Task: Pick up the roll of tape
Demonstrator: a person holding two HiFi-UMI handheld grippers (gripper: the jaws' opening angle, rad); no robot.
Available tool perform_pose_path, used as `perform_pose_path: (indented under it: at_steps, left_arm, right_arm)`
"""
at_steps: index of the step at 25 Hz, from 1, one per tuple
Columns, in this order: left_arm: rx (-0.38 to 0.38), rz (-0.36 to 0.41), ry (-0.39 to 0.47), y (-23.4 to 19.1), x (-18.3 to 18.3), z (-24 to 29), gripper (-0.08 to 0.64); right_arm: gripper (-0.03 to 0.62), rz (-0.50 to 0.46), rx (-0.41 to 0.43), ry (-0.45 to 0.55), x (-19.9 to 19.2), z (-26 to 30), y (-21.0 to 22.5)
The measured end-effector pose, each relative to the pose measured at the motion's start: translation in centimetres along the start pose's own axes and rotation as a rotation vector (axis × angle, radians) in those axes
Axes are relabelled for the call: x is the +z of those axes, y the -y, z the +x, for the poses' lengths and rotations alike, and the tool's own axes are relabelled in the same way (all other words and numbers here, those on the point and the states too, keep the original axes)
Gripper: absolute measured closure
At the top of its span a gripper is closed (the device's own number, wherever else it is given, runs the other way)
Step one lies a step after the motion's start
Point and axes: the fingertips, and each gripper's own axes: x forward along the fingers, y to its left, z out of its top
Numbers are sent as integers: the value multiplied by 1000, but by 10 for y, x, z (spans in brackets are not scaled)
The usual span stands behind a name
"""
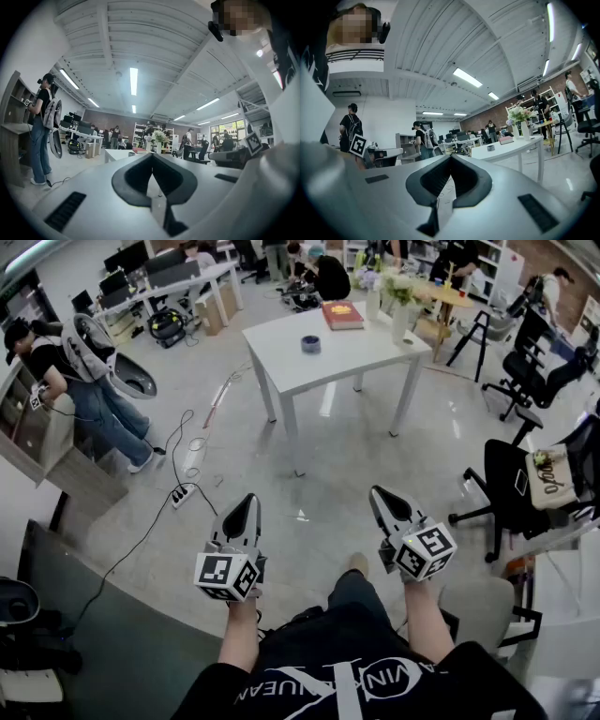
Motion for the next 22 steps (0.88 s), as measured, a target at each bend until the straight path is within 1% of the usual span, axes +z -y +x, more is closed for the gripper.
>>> perform_pose_path:
  at_steps: [5, 10, 13, 17, 20, 22]
  left_arm:
    - [-1, -3, -11, -8, -5, 1, 555]
    - [6, -24, -5, -20, -8, 2, 555]
    - [20, -44, -8, -28, -12, 4, 555]
    - [10, -57, -9, -38, -13, 19, 555]
    - [15, -77, -12, -50, -14, 34, 555]
    - [13, -83, -19, -58, -16, 48, 555]
  right_arm:
    - [586, 6, -2, -4, -4, 8, -1]
    - [586, 10, -8, -11, -6, 17, -1]
    - [584, 12, -23, -18, -6, 21, 4]
    - [584, 15, -41, -13, 1, 29, 15]
    - [547, 22, -51, -14, 4, 43, 26]
    - [501, 33, -47, -13, 4, 59, 37]
